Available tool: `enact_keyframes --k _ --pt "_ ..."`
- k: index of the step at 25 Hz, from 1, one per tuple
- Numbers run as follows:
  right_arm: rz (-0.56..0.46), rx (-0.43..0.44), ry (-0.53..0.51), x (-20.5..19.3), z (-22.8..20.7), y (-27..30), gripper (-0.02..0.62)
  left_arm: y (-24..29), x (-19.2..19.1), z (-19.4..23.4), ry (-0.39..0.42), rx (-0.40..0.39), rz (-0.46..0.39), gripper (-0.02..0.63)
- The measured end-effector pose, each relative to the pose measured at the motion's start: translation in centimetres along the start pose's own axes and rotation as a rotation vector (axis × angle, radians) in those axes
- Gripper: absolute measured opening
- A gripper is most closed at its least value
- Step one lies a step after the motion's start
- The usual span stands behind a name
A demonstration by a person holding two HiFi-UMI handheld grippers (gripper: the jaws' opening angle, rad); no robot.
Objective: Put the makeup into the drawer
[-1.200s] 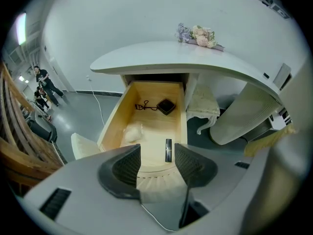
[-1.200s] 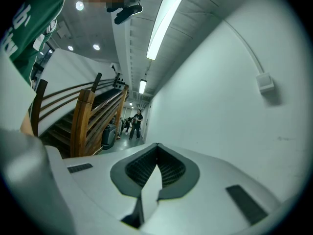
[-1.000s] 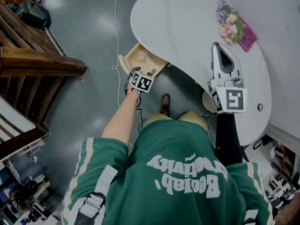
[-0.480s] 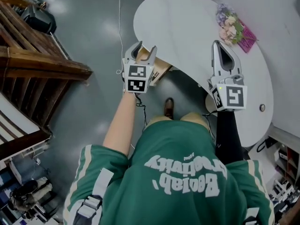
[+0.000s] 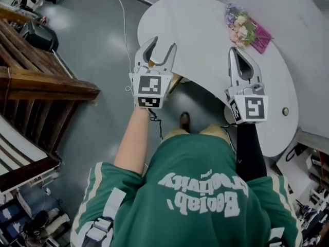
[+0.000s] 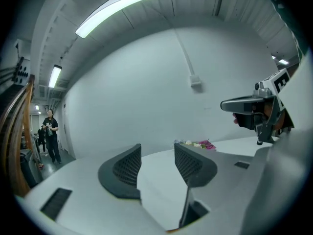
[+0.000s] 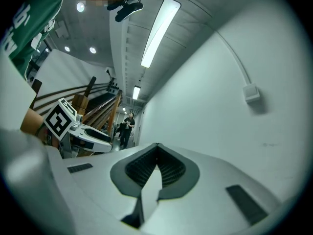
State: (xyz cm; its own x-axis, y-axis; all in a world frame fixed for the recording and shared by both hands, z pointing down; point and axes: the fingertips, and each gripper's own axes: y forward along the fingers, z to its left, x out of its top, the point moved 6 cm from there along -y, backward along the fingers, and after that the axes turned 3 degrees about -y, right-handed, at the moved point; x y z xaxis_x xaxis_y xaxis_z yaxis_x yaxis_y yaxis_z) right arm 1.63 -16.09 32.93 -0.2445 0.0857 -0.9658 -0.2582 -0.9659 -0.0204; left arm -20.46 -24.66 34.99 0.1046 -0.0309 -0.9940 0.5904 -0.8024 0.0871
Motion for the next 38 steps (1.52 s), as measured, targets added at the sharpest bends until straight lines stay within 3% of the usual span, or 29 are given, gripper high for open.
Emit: enact_keyframes --k 3,7,21,27,32,38 --pt "0.007 -0.056 -0.007 0.1 -2.2 -1.7 0.009 1.1 1.5 -2.3 0.004 -0.053 -0.024 0.232" --pt "0.024 -0.179 -0.02 0.1 -6.2 -5.9 0.009 4.2 4.1 -7.9 0.026 -0.189 -0.07 0.232" --pt "0.118 -0.578 -0.025 -2.5 -19.9 -27.2 0.009 10.6 9.0 -35.5 0.055 -0.64 -0.147 0.232" --pt "0.168 -0.744 -0.032 -3.8 -22.4 -37.2 0.009 10.0 8.7 -46.7 0.057 -0.821 -0.155 0.232" --pt "0.199 -0.84 -0.025 -4.7 -23.6 -43.6 0.009 8.7 8.0 -53.9 0.058 -0.926 -0.148 0.232" --pt "0.216 -0.897 0.009 -6.1 -24.4 -48.2 0.009 8.9 3.7 -59.7 0.118 -1.022 -0.024 0.232"
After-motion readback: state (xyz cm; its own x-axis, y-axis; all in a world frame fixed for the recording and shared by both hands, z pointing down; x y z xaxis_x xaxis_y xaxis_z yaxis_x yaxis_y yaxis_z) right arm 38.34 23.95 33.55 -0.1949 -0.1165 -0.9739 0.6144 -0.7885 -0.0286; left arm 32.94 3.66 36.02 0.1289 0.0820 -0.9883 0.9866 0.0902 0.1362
